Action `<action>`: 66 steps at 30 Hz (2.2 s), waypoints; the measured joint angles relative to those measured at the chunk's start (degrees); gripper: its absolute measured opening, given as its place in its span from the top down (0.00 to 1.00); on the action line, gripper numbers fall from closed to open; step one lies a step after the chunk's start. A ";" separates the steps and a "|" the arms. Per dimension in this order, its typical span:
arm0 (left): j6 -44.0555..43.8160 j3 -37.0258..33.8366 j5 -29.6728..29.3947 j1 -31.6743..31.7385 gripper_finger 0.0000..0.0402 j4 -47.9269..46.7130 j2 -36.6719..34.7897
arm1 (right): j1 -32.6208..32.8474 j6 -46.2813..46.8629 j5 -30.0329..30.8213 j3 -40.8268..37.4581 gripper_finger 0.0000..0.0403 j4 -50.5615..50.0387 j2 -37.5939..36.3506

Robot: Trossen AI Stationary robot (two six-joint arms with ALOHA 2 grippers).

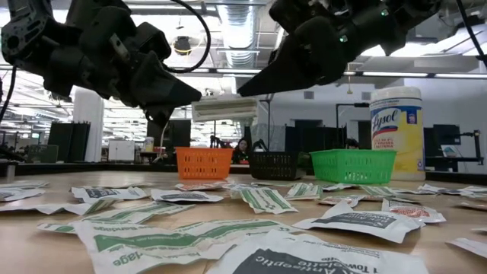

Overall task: Pick & Place First Aid Supplies
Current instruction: Put the green bandage pack into the green basket

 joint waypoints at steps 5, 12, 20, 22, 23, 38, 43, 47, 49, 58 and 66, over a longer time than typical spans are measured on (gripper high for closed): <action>0.07 0.00 0.08 -0.18 0.99 1.70 0.00 | -0.05 -0.10 -0.16 0.00 0.61 0.02 0.00; 0.17 0.02 0.08 -0.73 0.98 3.31 -0.02 | -0.31 -0.10 -0.16 0.00 0.78 -0.09 0.00; 0.17 0.02 -0.95 -0.57 0.98 3.31 -0.02 | -0.32 -0.37 -0.14 0.00 0.98 -0.11 0.00; 0.17 0.02 -2.11 -0.57 0.97 3.32 -0.02 | -0.28 -0.37 -0.11 0.00 0.97 -0.11 0.00; 0.17 0.02 -2.75 -0.57 0.97 3.31 -0.02 | -0.28 -0.36 -0.11 0.00 0.97 -0.11 0.00; 0.00 0.02 -3.37 -0.57 0.95 3.32 -0.02 | -0.63 10.58 15.45 0.02 1.00 -20.13 -8.89; -0.01 0.02 -3.37 -0.57 0.95 3.30 -0.02 | -0.61 22.58 30.33 0.02 1.00 -35.27 -16.04; 0.00 0.02 -3.37 -0.57 0.95 3.30 -0.02 | -1.40 33.54 38.39 -1.11 1.00 -46.14 -20.42; 0.00 0.02 -3.37 -0.57 0.95 3.30 -0.02 | -2.69 39.77 37.48 -2.10 1.00 -48.57 -21.83; 0.00 0.02 -3.37 -0.57 0.95 3.15 -0.02 | -10.88 53.15 24.59 -9.57 1.00 -46.91 -22.55; 0.00 0.02 -3.37 -0.57 0.95 3.10 -0.02 | -14.16 52.36 20.87 -10.30 0.96 -44.84 -22.58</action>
